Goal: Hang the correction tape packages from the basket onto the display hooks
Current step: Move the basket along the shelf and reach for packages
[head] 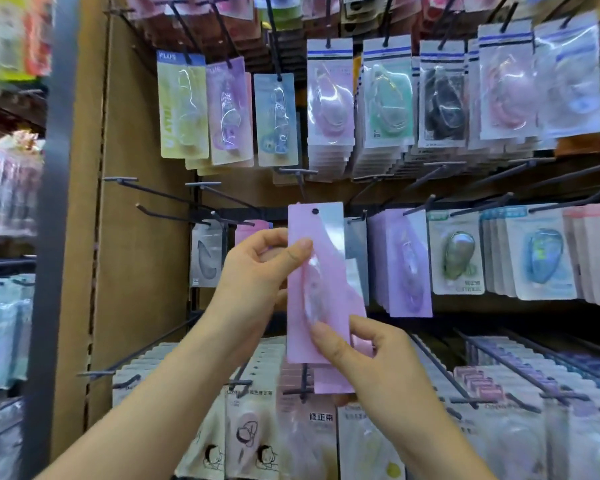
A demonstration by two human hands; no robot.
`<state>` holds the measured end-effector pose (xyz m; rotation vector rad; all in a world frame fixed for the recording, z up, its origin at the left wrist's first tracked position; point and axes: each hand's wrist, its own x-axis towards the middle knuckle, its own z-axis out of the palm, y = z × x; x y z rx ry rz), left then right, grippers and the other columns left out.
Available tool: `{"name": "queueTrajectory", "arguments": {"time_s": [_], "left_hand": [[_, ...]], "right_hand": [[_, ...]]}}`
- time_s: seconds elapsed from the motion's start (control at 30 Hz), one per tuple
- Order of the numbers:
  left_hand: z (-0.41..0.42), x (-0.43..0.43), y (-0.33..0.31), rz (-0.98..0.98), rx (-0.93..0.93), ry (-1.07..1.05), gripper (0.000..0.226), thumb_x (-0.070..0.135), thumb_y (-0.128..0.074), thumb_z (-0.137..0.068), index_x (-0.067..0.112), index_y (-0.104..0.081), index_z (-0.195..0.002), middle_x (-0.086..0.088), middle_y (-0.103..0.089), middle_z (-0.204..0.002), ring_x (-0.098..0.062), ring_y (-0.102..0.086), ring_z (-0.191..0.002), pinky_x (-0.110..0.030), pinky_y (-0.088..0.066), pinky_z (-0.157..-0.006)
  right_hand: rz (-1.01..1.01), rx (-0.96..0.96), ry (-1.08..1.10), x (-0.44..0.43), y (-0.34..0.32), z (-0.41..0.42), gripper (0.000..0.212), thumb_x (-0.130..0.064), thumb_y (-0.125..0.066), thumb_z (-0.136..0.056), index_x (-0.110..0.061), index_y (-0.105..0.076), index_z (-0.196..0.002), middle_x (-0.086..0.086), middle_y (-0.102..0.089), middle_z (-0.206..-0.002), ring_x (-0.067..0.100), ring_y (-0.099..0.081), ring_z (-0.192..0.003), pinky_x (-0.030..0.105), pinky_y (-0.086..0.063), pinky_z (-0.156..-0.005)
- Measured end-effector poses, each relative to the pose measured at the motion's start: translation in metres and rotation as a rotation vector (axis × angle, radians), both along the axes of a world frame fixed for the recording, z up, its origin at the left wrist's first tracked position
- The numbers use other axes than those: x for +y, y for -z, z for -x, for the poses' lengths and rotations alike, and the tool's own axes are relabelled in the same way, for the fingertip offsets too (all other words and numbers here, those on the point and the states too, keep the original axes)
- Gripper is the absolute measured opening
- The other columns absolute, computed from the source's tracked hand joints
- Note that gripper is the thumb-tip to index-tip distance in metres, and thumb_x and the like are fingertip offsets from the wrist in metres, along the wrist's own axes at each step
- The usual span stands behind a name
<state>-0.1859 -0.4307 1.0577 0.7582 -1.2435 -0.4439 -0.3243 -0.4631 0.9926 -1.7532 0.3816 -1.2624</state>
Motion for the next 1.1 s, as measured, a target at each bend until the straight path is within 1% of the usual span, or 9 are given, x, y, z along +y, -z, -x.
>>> {"name": "queueTrajectory", "arguments": {"time_s": [0.1,0.17,0.33,0.43,0.5,0.63,0.83,0.97,1.1], "left_hand": [[-0.008,-0.008,-0.016,-0.048,0.044,-0.018,0.012,0.015,-0.061,-0.094,0.016,-0.066,-0.106,-0.003,-0.075,-0.084,-0.015,-0.07,-0.065,-0.029,-0.056,-0.058],[-0.013,-0.015,-0.032,-0.022,0.057,-0.073,0.011,0.018,-0.06,-0.096,0.019,-0.068,-0.105,-0.003,-0.075,-0.087,-0.013,-0.069,-0.066,-0.028,-0.056,-0.058],[-0.024,-0.029,-0.06,-0.022,-0.05,-0.227,0.012,0.021,-0.065,-0.094,0.017,-0.073,-0.102,-0.004,-0.075,-0.097,-0.018,-0.072,-0.088,-0.029,-0.059,-0.068],[-0.025,-0.032,-0.066,-0.071,-0.091,-0.217,0.012,0.023,-0.067,-0.092,0.017,-0.073,-0.101,-0.003,-0.073,-0.101,-0.019,-0.071,-0.091,-0.028,-0.06,-0.069],[-0.026,-0.033,-0.066,-0.087,-0.106,-0.226,0.011,0.026,-0.07,-0.09,0.019,-0.074,-0.097,-0.002,-0.073,-0.1,-0.02,-0.07,-0.092,-0.033,-0.061,-0.073],[-0.028,-0.036,-0.068,-0.087,-0.117,-0.253,0.007,0.023,-0.072,-0.088,0.017,-0.076,-0.092,-0.007,-0.073,-0.095,-0.025,-0.071,-0.088,-0.039,-0.059,-0.078],[-0.027,-0.039,-0.073,-0.094,-0.136,-0.229,0.009,0.023,-0.07,-0.09,0.015,-0.073,-0.092,-0.008,-0.071,-0.09,-0.022,-0.07,-0.08,-0.033,-0.057,-0.07],[-0.026,-0.039,-0.074,-0.159,-0.072,-0.162,0.017,0.025,-0.074,-0.086,0.011,-0.074,-0.096,-0.007,-0.071,-0.083,-0.02,-0.07,-0.071,-0.029,-0.055,-0.06],[-0.028,-0.042,-0.076,-0.259,-0.025,-0.092,0.025,0.029,-0.076,-0.084,0.011,-0.07,-0.1,-0.008,-0.071,-0.086,-0.022,-0.069,-0.075,-0.032,-0.057,-0.069]], "right_hand": [[-0.056,-0.015,-0.019,0.004,-0.008,-0.005,0.032,-0.039,-0.071,-0.076,-0.008,-0.076,-0.085,0.001,-0.071,-0.069,0.013,-0.06,-0.055,0.027,-0.051,-0.05],[-0.067,-0.018,-0.007,0.005,-0.013,-0.009,0.026,-0.034,-0.071,-0.082,-0.009,-0.076,-0.087,0.0,-0.069,-0.065,0.01,-0.055,-0.048,0.022,-0.046,-0.045],[-0.112,-0.049,-0.041,0.006,-0.022,-0.016,0.024,-0.034,-0.07,-0.086,-0.011,-0.077,-0.089,-0.004,-0.07,-0.066,0.009,-0.06,-0.052,0.022,-0.046,-0.044],[-0.124,-0.032,-0.044,0.005,-0.022,-0.017,0.027,-0.037,-0.069,-0.086,-0.011,-0.077,-0.088,0.0,-0.073,-0.07,0.013,-0.063,-0.055,0.023,-0.047,-0.043],[-0.117,-0.025,-0.063,0.006,-0.023,-0.017,0.029,-0.038,-0.07,-0.083,-0.01,-0.077,-0.088,0.002,-0.073,-0.072,0.014,-0.065,-0.056,0.024,-0.048,-0.044],[-0.119,-0.03,-0.104,0.007,-0.026,-0.018,0.027,-0.031,-0.07,-0.086,-0.006,-0.075,-0.088,0.002,-0.071,-0.069,0.012,-0.062,-0.051,0.021,-0.046,-0.04],[-0.119,-0.055,-0.116,0.002,-0.024,-0.023,0.033,-0.04,-0.07,-0.081,-0.01,-0.078,-0.091,0.012,-0.076,-0.085,0.02,-0.067,-0.065,0.031,-0.055,-0.047],[-0.131,-0.064,-0.099,0.003,-0.023,-0.023,0.03,-0.04,-0.07,-0.081,-0.012,-0.077,-0.087,0.005,-0.074,-0.076,0.016,-0.064,-0.058,0.025,-0.049,-0.042],[-0.12,-0.061,-0.091,0.001,-0.022,-0.025,0.033,-0.044,-0.07,-0.078,-0.013,-0.078,-0.086,0.006,-0.075,-0.078,0.015,-0.064,-0.059,0.025,-0.049,-0.042]]}}
